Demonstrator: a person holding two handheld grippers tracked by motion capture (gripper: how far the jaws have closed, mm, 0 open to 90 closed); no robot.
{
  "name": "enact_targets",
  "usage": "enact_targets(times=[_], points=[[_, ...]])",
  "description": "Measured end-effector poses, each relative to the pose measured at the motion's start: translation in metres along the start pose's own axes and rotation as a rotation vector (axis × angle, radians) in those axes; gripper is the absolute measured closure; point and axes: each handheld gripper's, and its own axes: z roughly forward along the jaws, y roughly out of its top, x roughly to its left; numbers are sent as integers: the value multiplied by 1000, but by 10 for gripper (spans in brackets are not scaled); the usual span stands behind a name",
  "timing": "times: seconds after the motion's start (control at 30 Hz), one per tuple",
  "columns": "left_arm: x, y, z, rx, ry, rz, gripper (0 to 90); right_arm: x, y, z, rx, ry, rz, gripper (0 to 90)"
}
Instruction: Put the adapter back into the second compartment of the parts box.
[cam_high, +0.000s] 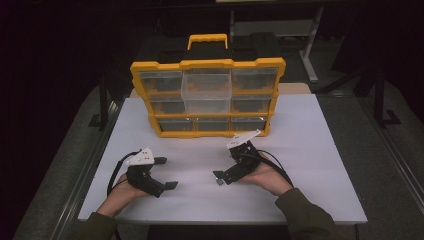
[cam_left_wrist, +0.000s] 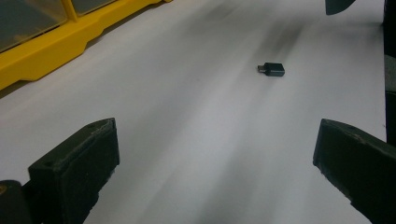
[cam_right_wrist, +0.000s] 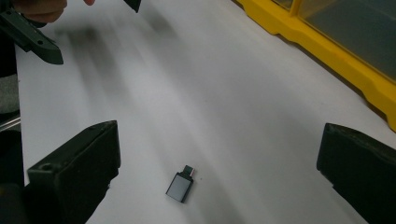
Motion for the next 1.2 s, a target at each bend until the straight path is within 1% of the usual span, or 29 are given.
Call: enact_targets(times=[0.03, 0.17, 0.23, 0.27, 0.3, 0.33, 0.43, 0.47, 0.53, 0.6, 0.67, 0.73, 0.77, 0.9, 1.2], points=[[0, 0, 0, 0, -1, 0, 0, 0, 0, 0, 0, 0, 0, 0], [0, 0, 0, 0, -2, 2, 0, 1, 0, 3, 22, 4, -11, 53], [0, 0, 0, 1, -3, 3, 0, 1, 0, 3, 29, 1, -7, 84], [0, 0, 1, 1, -3, 4, 0, 1, 0, 3, 29, 1, -7, 84], [0, 0, 1, 2, -4, 4, 0, 2, 0, 4, 33, 0, -8, 102], [0, 0, 1, 1, -4, 3, 0, 2, 0, 4, 39, 3, -5, 146], [0, 0, 1, 2, -3, 4, 0, 4, 0, 5, 51, 17, -6, 206], [0, 0, 1, 3, -3, 4, 0, 4, 0, 5, 51, 17, -6, 206], [0, 0, 0, 2, -3, 3, 0, 5, 0, 6, 65, 29, -9, 268], [0, 0, 0, 1, -3, 3, 0, 6, -1, 7, 75, 33, -17, 302], [0, 0, 0, 1, -4, 3, 0, 7, -1, 9, 89, 37, -13, 336], [0, 0, 0, 1, -5, 3, 0, 7, -1, 9, 95, 40, -15, 353], [0, 0, 0, 1, -4, 3, 0, 8, -2, 11, 107, 39, -6, 374], [-1, 0, 0, 0, -8, 5, 0, 8, -3, 14, 122, 41, -17, 410], [-1, 0, 0, 1, -10, 6, 0, 11, -6, 22, 164, 50, -21, 486]])
